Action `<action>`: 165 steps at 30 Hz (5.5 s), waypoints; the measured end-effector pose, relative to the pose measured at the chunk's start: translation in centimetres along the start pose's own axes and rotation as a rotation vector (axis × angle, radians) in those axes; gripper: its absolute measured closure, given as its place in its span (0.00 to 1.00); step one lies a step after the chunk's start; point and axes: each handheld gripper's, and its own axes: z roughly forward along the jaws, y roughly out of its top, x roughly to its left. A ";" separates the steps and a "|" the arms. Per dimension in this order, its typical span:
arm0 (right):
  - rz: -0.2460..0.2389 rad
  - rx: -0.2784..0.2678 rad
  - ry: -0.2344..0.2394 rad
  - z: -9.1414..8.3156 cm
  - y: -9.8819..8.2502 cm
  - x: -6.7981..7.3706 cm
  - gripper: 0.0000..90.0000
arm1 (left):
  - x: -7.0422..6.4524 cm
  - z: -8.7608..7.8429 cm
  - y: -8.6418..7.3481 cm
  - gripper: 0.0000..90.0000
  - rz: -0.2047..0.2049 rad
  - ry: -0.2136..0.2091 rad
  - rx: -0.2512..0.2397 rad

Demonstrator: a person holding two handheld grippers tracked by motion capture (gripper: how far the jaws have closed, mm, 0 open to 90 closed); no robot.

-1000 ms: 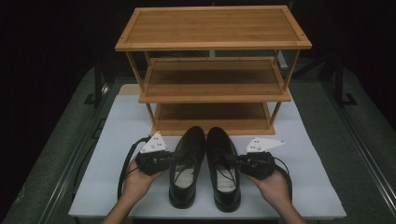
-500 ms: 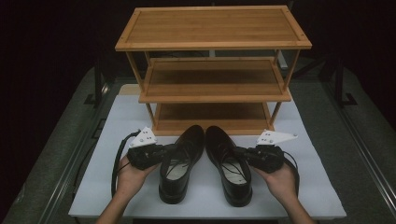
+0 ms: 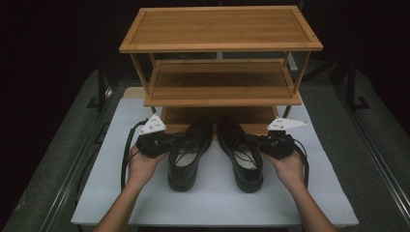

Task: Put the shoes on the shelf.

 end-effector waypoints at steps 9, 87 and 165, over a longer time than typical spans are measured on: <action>0.011 -0.008 -0.068 2.3 1.9 -2.6 0.97 | 2.0 3.8 0.8 0.97 -0.028 0.069 -0.029; -0.006 0.186 0.007 4.6 -6.2 -1.2 0.20 | -0.9 8.5 -6.8 0.10 0.048 -0.073 0.188; 0.017 0.160 -0.050 9.8 0.4 -4.6 0.25 | 3.8 14.1 -0.4 0.07 -0.107 0.018 0.177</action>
